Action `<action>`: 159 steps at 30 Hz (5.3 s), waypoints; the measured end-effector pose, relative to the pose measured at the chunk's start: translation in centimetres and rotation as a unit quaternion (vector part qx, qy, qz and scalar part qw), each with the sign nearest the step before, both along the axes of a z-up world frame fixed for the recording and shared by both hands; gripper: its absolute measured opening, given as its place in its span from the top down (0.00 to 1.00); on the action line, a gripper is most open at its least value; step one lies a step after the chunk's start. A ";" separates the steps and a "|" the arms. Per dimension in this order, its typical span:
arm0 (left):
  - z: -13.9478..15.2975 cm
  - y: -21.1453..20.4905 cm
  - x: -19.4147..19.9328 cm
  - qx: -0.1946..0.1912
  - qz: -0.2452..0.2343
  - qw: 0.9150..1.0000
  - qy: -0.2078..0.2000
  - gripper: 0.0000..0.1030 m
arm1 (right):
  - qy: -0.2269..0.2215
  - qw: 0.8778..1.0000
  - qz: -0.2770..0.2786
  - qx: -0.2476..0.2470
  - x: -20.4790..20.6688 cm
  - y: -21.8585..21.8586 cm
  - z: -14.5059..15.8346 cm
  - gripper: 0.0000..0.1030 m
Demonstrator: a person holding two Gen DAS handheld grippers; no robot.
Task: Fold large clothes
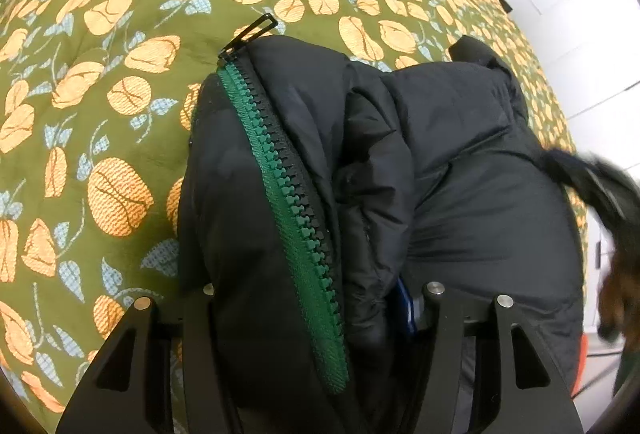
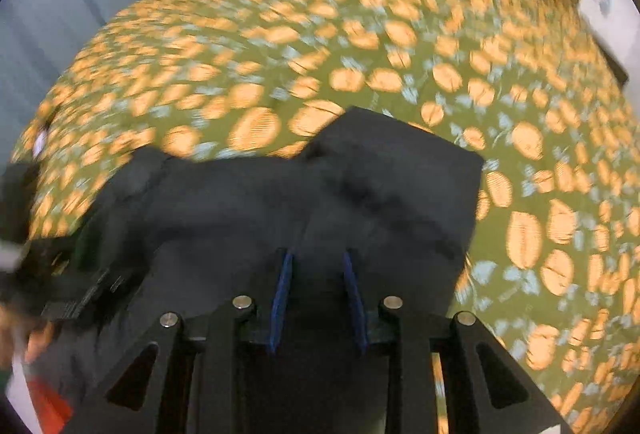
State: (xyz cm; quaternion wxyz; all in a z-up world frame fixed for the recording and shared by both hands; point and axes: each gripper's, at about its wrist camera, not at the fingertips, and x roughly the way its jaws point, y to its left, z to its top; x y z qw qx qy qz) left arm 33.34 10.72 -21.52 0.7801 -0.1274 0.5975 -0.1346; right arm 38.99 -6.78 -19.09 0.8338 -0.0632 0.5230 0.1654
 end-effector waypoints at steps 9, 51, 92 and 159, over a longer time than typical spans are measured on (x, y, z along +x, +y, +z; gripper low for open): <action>0.1 0.2 -0.5 -0.004 0.001 1.000 -0.009 0.43 | -0.034 0.997 0.048 0.051 -18.7 1.8 3.0 0.72; 0.1 0.5 0.1 -0.031 0.005 0.999 0.008 0.38 | -0.024 0.999 0.048 0.007 -19.4 3.2 -2.7 0.72; 4.3 5.0 -3.4 -0.098 0.016 0.995 0.012 0.26 | 0.035 0.984 0.120 0.129 -17.0 13.0 -4.6 0.78; -0.3 -0.7 -0.4 -0.165 -0.041 0.985 0.030 0.00 | -0.057 0.982 -0.046 0.173 -21.3 -4.3 2.0 0.19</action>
